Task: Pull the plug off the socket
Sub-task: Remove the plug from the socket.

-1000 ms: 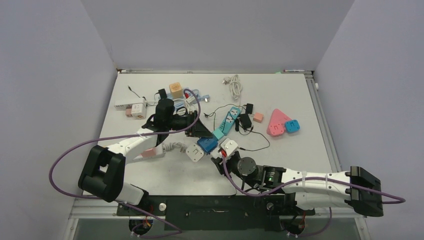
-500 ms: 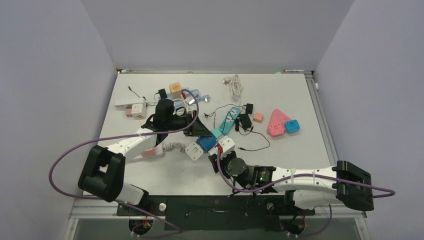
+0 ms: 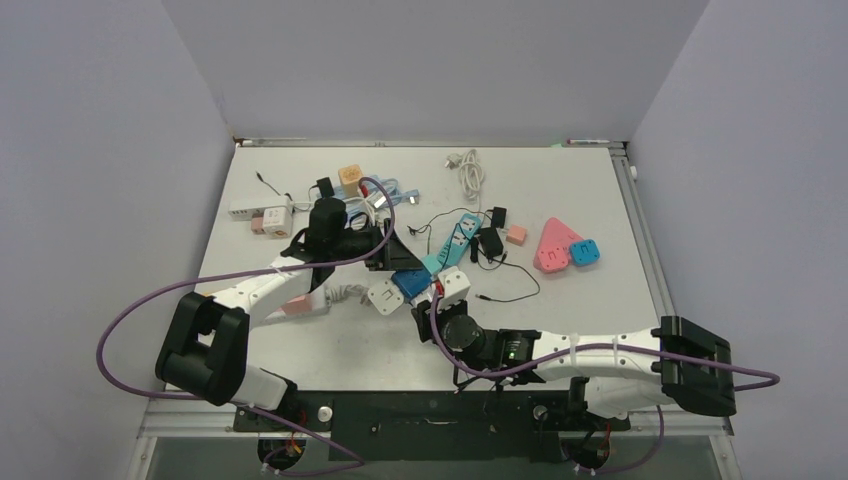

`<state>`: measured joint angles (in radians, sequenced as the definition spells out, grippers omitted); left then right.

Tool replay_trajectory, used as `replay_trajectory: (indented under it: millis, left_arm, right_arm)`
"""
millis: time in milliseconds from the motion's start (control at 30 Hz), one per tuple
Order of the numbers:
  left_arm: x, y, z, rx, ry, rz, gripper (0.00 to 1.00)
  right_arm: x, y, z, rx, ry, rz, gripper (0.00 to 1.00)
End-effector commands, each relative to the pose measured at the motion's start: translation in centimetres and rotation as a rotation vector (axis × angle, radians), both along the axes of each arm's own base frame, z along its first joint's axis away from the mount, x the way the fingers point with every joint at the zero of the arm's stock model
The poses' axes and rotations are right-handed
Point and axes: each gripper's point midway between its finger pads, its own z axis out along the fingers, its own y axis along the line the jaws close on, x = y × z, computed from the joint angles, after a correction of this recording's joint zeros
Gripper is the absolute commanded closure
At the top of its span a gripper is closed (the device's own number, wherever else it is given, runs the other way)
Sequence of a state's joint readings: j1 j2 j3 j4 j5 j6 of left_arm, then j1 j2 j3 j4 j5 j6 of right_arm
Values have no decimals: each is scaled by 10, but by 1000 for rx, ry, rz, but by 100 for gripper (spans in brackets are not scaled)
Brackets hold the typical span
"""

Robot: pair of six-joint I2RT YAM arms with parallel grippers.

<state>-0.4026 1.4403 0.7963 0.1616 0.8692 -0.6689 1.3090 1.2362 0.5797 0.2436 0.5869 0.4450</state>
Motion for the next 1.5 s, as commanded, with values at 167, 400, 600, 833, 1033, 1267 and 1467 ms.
replay_trajectory:
  millis: [167,400,600,833,1033,1267,1467]
  left_arm:
    - [8,9,16,-21,-61,27,100]
    - [11,10,12,-17,-44,33,100]
    - [14,12,10,-15,-35,45,100]
    - [15,12,8,-17,-26,48,100]
    - [18,16,9,-18,-29,65,100]
    - [29,29,12,-27,-28,126,100]
    - [32,32,12,-25,-30,138,100]
  right_arm:
    - [8,1,22,115,-25,-49,95]
    - [-10,26,38,116,-89,161,95]
    - [-25,40,42,105,-116,300,95]
    - [-26,40,41,101,-114,301,95]
    - [-24,33,45,99,-113,277,95]
    - [-19,5,71,119,-126,198,95]
    - [-2,-34,92,116,-142,29,95]
